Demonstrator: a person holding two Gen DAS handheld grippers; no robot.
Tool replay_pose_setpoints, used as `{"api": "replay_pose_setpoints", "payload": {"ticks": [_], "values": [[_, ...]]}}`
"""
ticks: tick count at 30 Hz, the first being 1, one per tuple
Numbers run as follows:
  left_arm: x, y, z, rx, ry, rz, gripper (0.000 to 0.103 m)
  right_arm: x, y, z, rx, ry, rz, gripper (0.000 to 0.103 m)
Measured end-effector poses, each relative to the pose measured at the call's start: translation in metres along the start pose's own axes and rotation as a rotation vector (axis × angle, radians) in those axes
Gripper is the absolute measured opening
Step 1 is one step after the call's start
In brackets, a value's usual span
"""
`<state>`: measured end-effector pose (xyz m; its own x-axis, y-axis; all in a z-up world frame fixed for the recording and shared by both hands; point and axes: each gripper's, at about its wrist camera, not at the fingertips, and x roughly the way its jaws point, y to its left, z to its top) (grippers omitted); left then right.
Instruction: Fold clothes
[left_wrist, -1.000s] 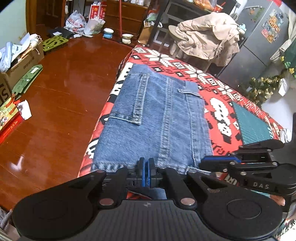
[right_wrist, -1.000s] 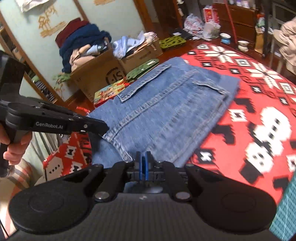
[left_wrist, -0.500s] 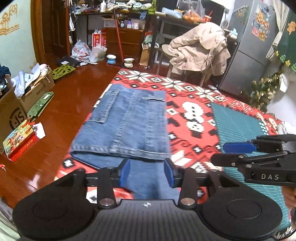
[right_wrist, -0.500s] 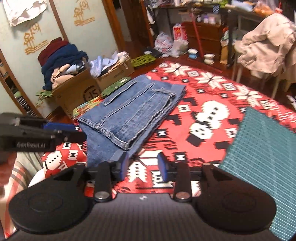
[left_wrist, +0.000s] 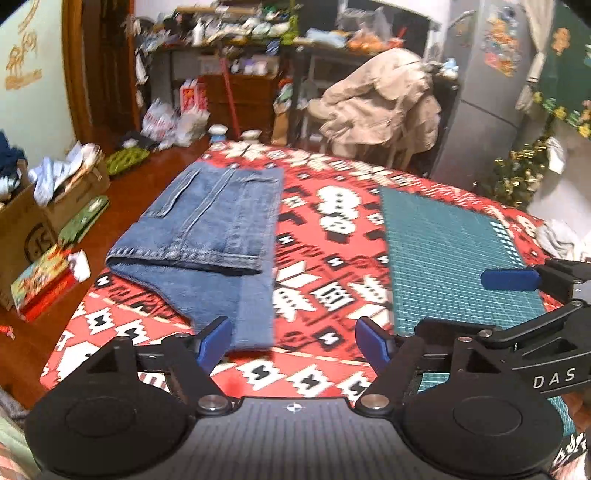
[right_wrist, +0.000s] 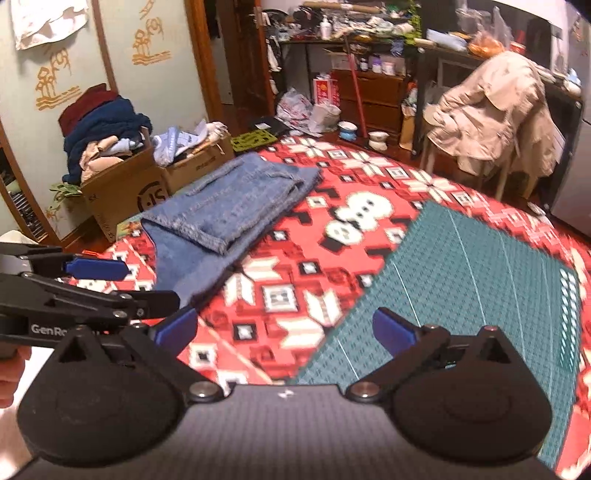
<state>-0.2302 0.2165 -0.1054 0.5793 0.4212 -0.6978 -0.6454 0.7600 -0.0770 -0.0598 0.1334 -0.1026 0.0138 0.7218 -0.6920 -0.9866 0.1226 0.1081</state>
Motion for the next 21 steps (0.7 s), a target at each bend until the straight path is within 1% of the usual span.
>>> {"api": "replay_pose_setpoints", "payload": {"ticks": [4,6,7,9,12,17,19,21], "values": [[-0.006,-0.019,-0.01,0.034,-0.014,0.009,0.083,-0.013,-0.015,-0.023,0.05,0.012,-0.048,0.102],[-0.008,-0.029,-0.015,0.051,-0.004,-0.007,0.084,-0.019,-0.023,-0.032,0.081,0.027,-0.101,0.102],[-0.009,-0.033,-0.017,0.061,0.004,-0.019,0.084,-0.023,-0.025,-0.036,0.089,0.035,-0.14,0.102],[-0.013,-0.04,-0.018,0.079,0.004,-0.013,0.085,-0.029,-0.028,-0.041,0.097,0.054,-0.229,0.102],[-0.021,-0.047,-0.016,0.106,-0.013,0.006,0.086,-0.044,-0.032,-0.046,0.085,0.04,-0.284,0.102],[-0.043,-0.044,-0.001,0.071,-0.028,-0.007,0.086,-0.066,-0.03,-0.04,0.106,0.034,-0.313,0.102],[-0.053,-0.043,0.006,0.058,-0.036,-0.012,0.086,-0.078,-0.026,-0.031,0.109,0.015,-0.317,0.102],[-0.067,-0.041,0.013,0.047,-0.052,-0.014,0.086,-0.09,-0.021,-0.02,0.113,-0.013,-0.303,0.102]]}}
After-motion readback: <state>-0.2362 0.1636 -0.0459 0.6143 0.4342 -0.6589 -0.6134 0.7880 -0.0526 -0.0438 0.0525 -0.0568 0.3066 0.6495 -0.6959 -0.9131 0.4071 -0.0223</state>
